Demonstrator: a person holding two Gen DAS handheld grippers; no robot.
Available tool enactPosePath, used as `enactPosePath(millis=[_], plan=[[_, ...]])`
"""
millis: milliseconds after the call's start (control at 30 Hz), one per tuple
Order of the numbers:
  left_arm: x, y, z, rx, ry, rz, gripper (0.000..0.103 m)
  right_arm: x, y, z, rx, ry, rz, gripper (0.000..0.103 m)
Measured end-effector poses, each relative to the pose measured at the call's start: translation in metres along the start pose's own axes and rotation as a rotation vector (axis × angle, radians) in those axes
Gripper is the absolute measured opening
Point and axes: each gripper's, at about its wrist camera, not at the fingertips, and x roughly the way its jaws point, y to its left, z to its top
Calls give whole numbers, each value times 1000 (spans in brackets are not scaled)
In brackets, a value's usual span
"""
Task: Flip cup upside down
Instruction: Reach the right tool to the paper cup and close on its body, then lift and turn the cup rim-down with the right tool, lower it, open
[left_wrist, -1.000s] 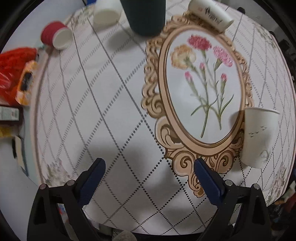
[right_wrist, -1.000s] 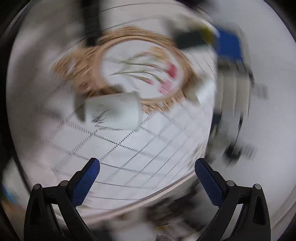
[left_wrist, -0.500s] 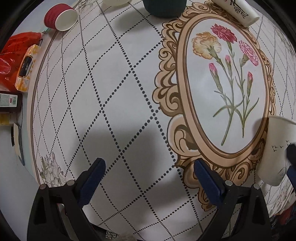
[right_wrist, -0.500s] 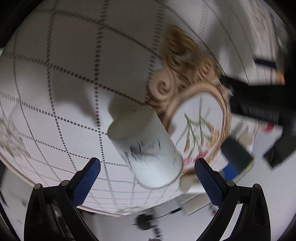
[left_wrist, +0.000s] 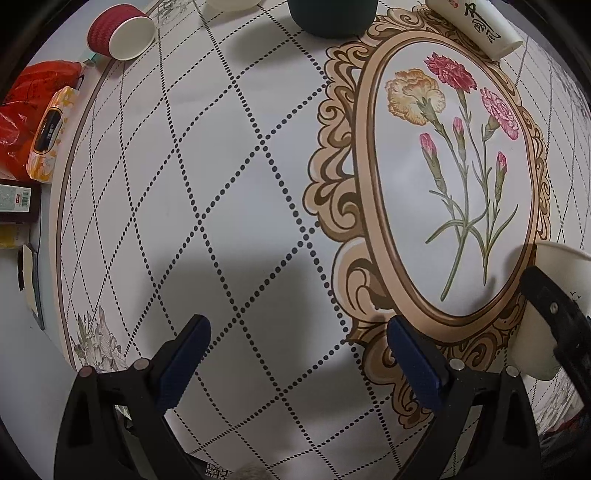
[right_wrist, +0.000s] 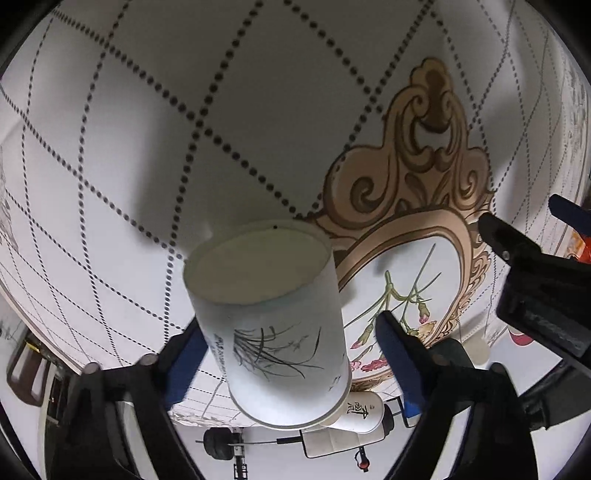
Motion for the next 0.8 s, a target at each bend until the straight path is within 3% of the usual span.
enactPosePath(millis=[233, 500, 800], plan=[[-1, -3, 2, 6, 0, 4, 98, 13, 0, -10, -4, -11, 19, 79], [-4, -5, 0, 21, -9, 18, 98, -3, 14, 24, 16, -10, 39, 68], [-8, -1, -3, 17, -18, 31, 98, 6, -10, 17, 160, -2, 112, 67]])
